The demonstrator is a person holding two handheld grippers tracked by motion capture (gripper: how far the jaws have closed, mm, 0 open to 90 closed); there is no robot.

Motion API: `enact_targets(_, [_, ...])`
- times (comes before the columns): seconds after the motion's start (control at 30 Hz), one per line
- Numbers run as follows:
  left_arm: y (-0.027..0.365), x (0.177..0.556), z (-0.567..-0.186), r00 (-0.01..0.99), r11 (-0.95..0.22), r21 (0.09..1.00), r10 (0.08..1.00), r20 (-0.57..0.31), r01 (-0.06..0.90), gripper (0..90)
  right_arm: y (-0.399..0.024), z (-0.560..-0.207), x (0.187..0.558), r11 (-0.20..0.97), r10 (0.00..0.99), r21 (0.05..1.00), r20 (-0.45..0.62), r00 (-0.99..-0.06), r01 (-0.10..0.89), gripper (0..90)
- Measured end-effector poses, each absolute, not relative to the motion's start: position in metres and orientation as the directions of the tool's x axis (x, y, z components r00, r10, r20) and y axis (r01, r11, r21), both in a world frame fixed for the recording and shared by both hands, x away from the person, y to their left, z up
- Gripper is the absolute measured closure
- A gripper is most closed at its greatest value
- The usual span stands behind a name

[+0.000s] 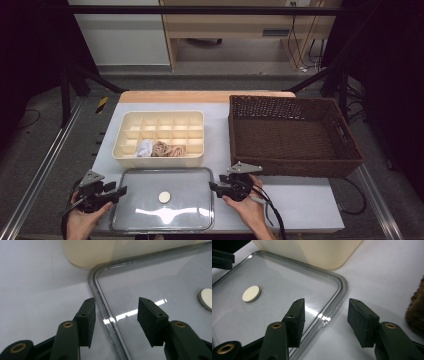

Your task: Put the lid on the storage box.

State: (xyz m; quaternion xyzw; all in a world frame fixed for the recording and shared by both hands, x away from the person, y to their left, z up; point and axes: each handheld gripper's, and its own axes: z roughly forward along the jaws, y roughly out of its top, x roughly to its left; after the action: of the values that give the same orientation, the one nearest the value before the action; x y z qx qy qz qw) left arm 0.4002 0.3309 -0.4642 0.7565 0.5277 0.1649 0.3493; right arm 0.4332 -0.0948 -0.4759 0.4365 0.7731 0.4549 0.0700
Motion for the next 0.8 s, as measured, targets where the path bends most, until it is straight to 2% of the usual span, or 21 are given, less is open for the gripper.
enact_targets(0.33, [0.328,0.402,-0.468,0.402,-0.224,0.704,0.911,-0.095,0.674,48.1,-0.086,-0.486,0.436,0.169,0.745,0.720,0.355,-0.565,0.674,51.2])
enact_targets(0.8, [0.327,0.402,-0.473,0.409,-0.216,0.693,0.904,-0.123,0.687,42.3,-0.082,-0.488,0.431,0.101,0.756,0.690,0.415,-0.506,0.717,55.6])
